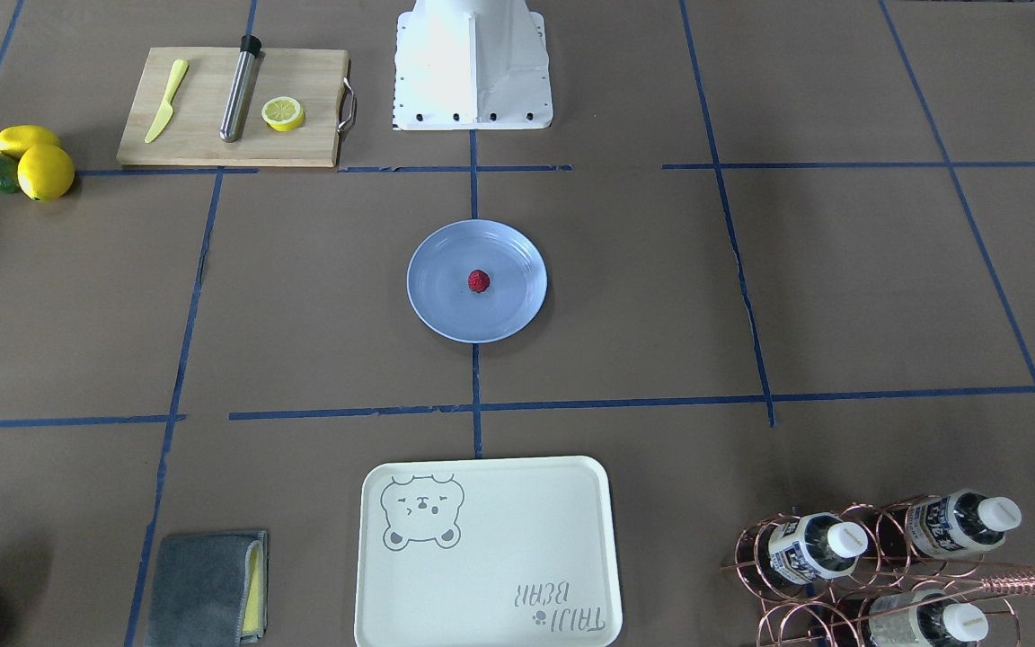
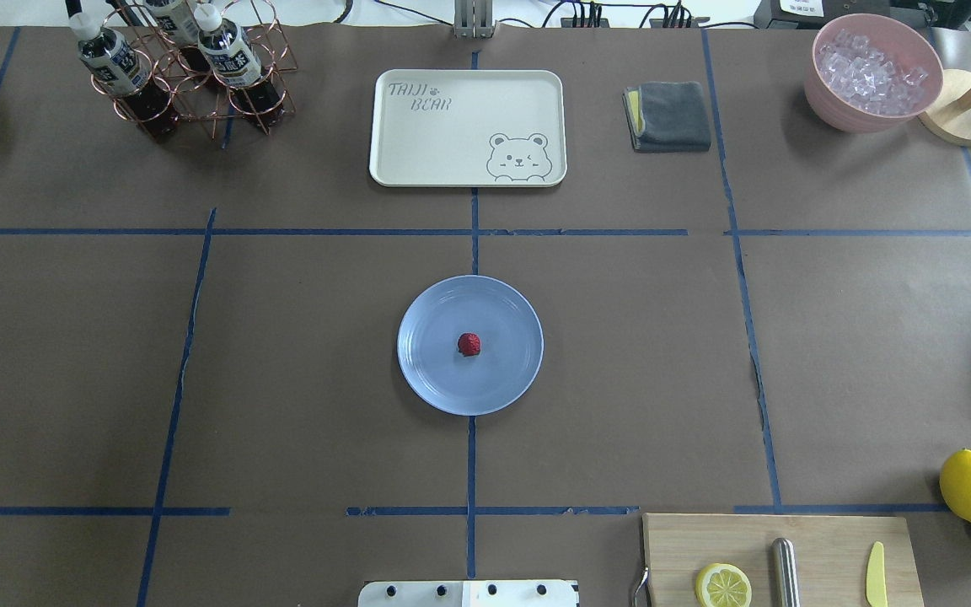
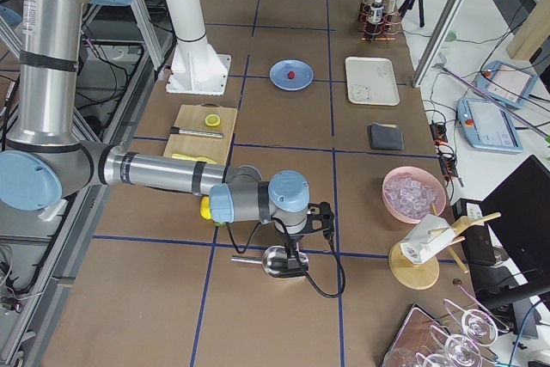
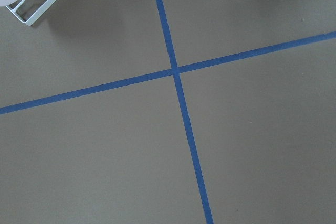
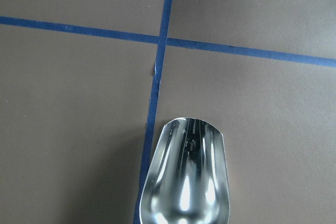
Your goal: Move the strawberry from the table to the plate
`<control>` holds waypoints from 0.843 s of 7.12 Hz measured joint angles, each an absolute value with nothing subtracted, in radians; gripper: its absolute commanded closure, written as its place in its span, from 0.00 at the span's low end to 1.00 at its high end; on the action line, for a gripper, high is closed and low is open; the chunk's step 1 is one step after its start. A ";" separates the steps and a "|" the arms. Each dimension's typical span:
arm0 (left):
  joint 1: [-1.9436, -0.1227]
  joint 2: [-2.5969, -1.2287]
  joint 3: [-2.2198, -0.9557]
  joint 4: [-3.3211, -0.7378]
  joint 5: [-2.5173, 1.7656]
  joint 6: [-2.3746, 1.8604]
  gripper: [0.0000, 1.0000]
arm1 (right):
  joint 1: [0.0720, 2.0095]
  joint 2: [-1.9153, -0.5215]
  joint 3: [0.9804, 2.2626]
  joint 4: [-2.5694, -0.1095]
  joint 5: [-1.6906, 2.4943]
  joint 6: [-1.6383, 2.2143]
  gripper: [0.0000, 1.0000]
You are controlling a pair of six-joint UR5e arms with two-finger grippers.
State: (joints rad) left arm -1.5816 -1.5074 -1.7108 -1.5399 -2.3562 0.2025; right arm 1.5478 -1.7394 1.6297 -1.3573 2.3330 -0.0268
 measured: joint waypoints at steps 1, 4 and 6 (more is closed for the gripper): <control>-1.582 -1.507 -1.712 -1.540 -2.356 0.203 0.00 | 1.548 -1.743 1.633 -1.357 2.333 -0.029 0.00; -1.583 -1.507 -1.715 -1.540 -2.357 0.204 0.00 | 1.548 -1.735 1.641 -1.359 2.327 -0.028 0.00; -1.583 -1.508 -1.716 -1.541 -2.357 0.204 0.00 | 1.548 -1.736 1.637 -1.358 2.327 -0.029 0.00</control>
State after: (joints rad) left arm -1.5831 -1.5077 -1.7162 -1.5405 -2.3570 0.2040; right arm 1.5479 -1.7362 1.6366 -1.3581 2.3271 -0.0291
